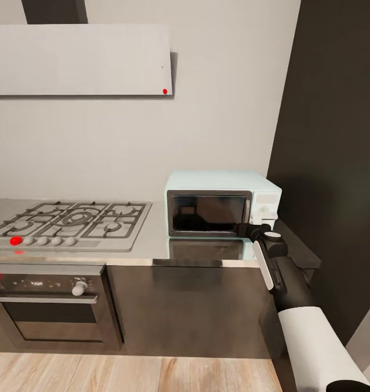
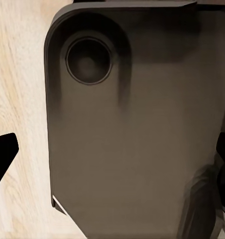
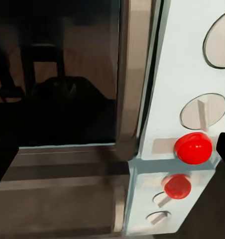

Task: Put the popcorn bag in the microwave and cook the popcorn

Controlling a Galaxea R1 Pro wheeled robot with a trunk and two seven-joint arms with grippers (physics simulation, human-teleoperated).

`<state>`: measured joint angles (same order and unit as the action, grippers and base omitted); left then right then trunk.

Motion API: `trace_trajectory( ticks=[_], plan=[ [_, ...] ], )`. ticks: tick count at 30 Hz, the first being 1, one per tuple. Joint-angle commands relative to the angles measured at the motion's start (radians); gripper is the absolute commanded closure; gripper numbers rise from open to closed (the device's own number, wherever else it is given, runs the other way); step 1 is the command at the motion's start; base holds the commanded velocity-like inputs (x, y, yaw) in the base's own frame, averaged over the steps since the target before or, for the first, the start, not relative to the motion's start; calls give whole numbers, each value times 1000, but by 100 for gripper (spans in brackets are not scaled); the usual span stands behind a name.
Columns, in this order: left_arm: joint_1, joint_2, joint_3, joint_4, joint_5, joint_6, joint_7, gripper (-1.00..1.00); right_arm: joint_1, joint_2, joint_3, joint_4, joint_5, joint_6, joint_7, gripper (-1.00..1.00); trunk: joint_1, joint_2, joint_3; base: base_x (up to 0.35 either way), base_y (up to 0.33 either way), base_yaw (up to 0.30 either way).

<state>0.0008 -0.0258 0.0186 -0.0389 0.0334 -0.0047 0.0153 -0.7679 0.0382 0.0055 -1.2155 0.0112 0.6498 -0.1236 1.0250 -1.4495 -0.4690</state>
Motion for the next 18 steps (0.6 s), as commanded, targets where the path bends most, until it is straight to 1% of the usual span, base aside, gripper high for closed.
trace_trajectory(
  ticks=[1,7,18],
  plan=[
    [0,0,1,-1,3,0,2,-100,-1,0,1,-1,1,5,-4,-100,0,-1,-1,0,-5,0],
    [0,0,1,-1,4,0,4,-100,-1,0,1,-1,1,5,-5,-100,0,-1,-1,0,-41,0],
    [0,-1,1,-3,5,-1,7,-100,-1,2,1,-1,2,5,-14,-100,0,-1,-1,0,-2,0]
  ],
)
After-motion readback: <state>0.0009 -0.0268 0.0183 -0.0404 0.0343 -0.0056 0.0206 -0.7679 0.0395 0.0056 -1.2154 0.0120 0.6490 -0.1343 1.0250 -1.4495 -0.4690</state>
